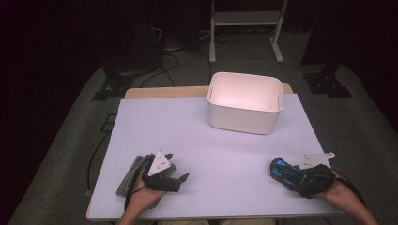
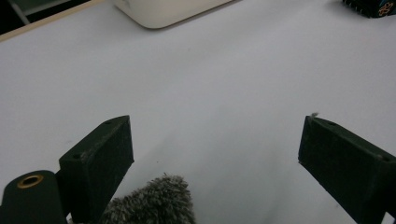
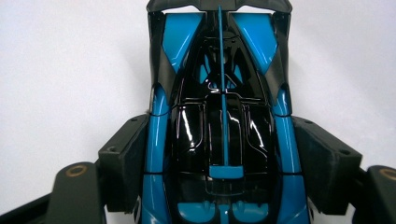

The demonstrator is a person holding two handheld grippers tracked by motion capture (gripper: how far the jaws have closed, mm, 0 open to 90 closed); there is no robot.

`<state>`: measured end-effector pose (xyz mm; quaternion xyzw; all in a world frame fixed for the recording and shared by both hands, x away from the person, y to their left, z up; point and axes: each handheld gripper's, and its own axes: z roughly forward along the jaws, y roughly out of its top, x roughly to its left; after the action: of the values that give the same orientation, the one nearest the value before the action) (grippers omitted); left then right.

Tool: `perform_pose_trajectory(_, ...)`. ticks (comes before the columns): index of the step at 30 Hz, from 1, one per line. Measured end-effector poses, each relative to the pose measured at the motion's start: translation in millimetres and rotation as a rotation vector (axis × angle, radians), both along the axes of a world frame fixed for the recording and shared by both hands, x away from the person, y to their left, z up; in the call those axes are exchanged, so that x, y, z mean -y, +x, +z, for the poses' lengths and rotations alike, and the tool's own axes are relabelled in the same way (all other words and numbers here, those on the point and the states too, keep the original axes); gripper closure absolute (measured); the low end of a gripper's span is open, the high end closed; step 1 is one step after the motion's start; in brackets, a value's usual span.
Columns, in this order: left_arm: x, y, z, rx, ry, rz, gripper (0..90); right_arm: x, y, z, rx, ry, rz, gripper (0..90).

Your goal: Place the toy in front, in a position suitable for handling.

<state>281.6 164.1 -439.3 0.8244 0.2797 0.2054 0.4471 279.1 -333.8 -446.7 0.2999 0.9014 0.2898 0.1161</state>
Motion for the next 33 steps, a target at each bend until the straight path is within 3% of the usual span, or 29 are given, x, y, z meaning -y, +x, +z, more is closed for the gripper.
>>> perform_pose_trajectory(21,-1.4,0.3,0.6,0.001,-0.003,0.006,9.6,-2.2,-0.6,11.9,0.0,0.033,0.036,25.1)
perform_pose_trajectory(29,-1.5,0.0,1.2,0.004,0.0,0.009,9.6,-25.9,2.4,39.5,0.038,0.067,0.117,25.1)
perform_pose_trajectory(33,-3.7,-0.3,2.8,0.014,-0.012,0.018,9.6,-48.9,8.2,57.0,0.054,0.096,0.182,25.1)
